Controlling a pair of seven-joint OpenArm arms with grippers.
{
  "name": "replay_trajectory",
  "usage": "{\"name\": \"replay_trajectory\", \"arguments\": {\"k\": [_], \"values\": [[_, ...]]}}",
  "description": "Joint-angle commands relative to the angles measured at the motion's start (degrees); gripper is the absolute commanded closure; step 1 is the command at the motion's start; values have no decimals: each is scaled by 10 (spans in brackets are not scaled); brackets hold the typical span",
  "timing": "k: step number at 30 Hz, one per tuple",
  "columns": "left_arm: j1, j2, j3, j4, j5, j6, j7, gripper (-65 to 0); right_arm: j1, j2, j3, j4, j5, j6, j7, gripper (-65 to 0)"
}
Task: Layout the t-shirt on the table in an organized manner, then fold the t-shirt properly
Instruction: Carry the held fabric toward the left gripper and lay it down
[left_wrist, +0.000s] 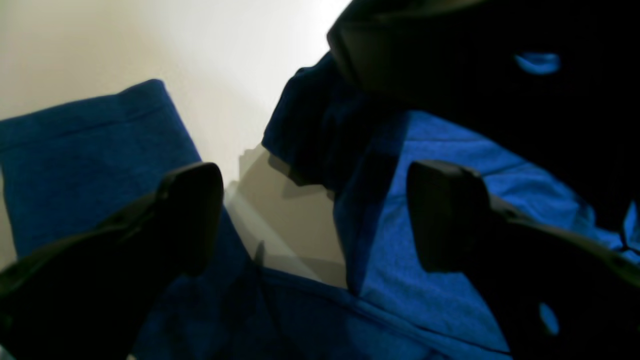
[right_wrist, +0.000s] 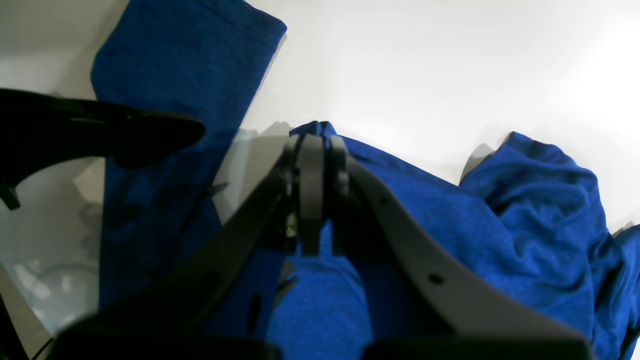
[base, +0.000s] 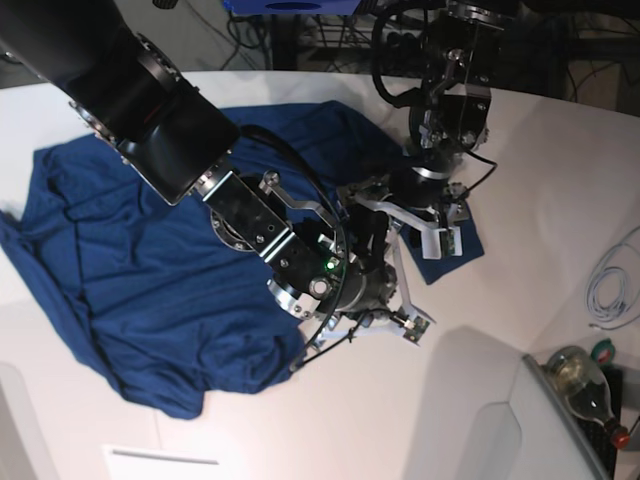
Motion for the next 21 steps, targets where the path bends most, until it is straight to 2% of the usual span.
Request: {"name": "replay_trajectory", "arguments": {"k": [1,11,14,18,21], "values": [[-7,1,0,9,3,4,9,-556,9,-23,-7,21,68,37,21,0],[30,-5,-9,39,6,7,9,-555,9,-23,-3,-5,68,32,27,-2],[57,-16,-10,60,6,8,10,-555,13,-23,-3,-45,68,32,56,-2],[113,-26,-55,76,5,26,10,-555,13,-23,-3,-107,68,32,91,0],[145,-26,-96,79,5,24,9,-555,13,-23,-3,-133,68,32,110,0]]}}
